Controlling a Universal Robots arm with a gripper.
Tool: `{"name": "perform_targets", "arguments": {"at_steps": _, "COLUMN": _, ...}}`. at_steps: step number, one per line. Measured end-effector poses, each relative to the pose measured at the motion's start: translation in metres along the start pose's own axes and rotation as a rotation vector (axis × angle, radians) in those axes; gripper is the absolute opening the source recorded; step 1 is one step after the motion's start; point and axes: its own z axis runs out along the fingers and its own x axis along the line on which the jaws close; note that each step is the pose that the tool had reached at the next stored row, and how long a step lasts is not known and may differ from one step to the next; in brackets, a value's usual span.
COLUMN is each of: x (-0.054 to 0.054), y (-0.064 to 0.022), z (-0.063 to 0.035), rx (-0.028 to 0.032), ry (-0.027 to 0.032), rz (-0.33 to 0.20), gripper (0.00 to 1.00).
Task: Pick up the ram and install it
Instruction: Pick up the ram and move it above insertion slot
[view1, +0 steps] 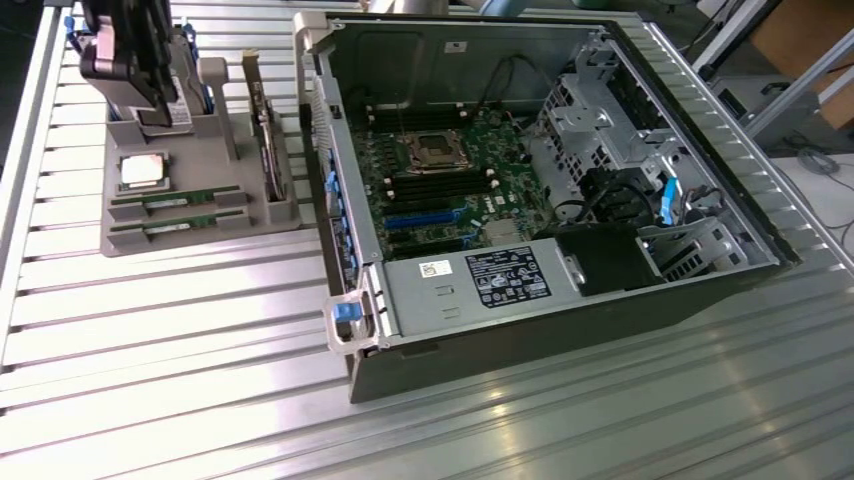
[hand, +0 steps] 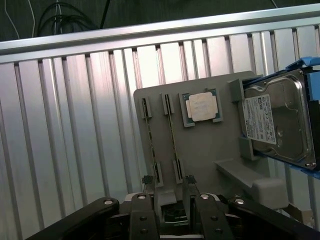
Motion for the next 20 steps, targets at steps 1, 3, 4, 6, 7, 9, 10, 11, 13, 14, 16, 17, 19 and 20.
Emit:
{"name": "perform_targets", "arguments": {"at_steps": 1, "x": 0.000, "y": 0.0000, "z": 0.0009, "rx": 0.0001, "ry": -0.0001, "rz": 0.000, "gripper": 0.36}}
{"name": "perform_targets", "arguments": {"at_steps": 3, "x": 0.000, "y": -0.0001, "z": 0.0019, "rx": 0.0001, "ry": -0.0001, "rz": 0.000, "gripper": 0.36}}
{"name": "perform_targets", "arguments": {"at_steps": 4, "x": 0.000, "y": -0.0001, "z": 0.0024, "rx": 0.0000, "ry": 0.0000, "rz": 0.000, "gripper": 0.36}}
{"name": "perform_targets", "arguments": {"at_steps": 6, "x": 0.000, "y": -0.0002, "z": 0.0039, "rx": 0.0000, "ry": -0.0001, "rz": 0.000, "gripper": 0.36}}
{"name": "perform_targets", "arguments": {"at_steps": 7, "x": 0.000, "y": -0.0002, "z": 0.0047, "rx": 0.0000, "ry": 0.0000, "rz": 0.000, "gripper": 0.36}}
{"name": "perform_targets", "arguments": {"at_steps": 9, "x": 0.000, "y": -0.0003, "z": 0.0060, "rx": 0.0001, "ry": -0.0001, "rz": 0.000, "gripper": 0.36}}
{"name": "perform_targets", "arguments": {"at_steps": 10, "x": 0.000, "y": -0.0003, "z": 0.0067, "rx": 0.0001, "ry": 0.0000, "rz": 0.000, "gripper": 0.36}}
{"name": "perform_targets", "arguments": {"at_steps": 11, "x": 0.000, "y": -0.0003, "z": 0.0072, "rx": 0.0000, "ry": 0.0000, "rz": 0.000, "gripper": 0.36}}
{"name": "perform_targets", "arguments": {"at_steps": 13, "x": 0.000, "y": -0.0004, "z": 0.0082, "rx": 0.0001, "ry": 0.0000, "rz": 0.000, "gripper": 0.36}}
{"name": "perform_targets", "arguments": {"at_steps": 14, "x": 0.000, "y": -0.0004, "z": 0.0088, "rx": 0.0000, "ry": 0.0000, "rz": 0.000, "gripper": 0.36}}
{"name": "perform_targets", "arguments": {"at_steps": 16, "x": 0.000, "y": -0.0004, "z": 0.0096, "rx": 0.0000, "ry": 0.0000, "rz": 0.000, "gripper": 0.36}}
{"name": "perform_targets", "arguments": {"at_steps": 17, "x": 0.000, "y": -0.0005, "z": 0.0103, "rx": 0.0000, "ry": -0.0001, "rz": 0.000, "gripper": 0.36}}
{"name": "perform_targets", "arguments": {"at_steps": 19, "x": 0.000, "y": -0.0005, "z": 0.0119, "rx": 0.0001, "ry": -0.0001, "rz": 0.000, "gripper": 0.36}}
{"name": "perform_targets", "arguments": {"at_steps": 20, "x": 0.000, "y": -0.0006, "z": 0.0123, "rx": 0.0000, "ry": 0.0000, "rz": 0.000, "gripper": 0.36}}
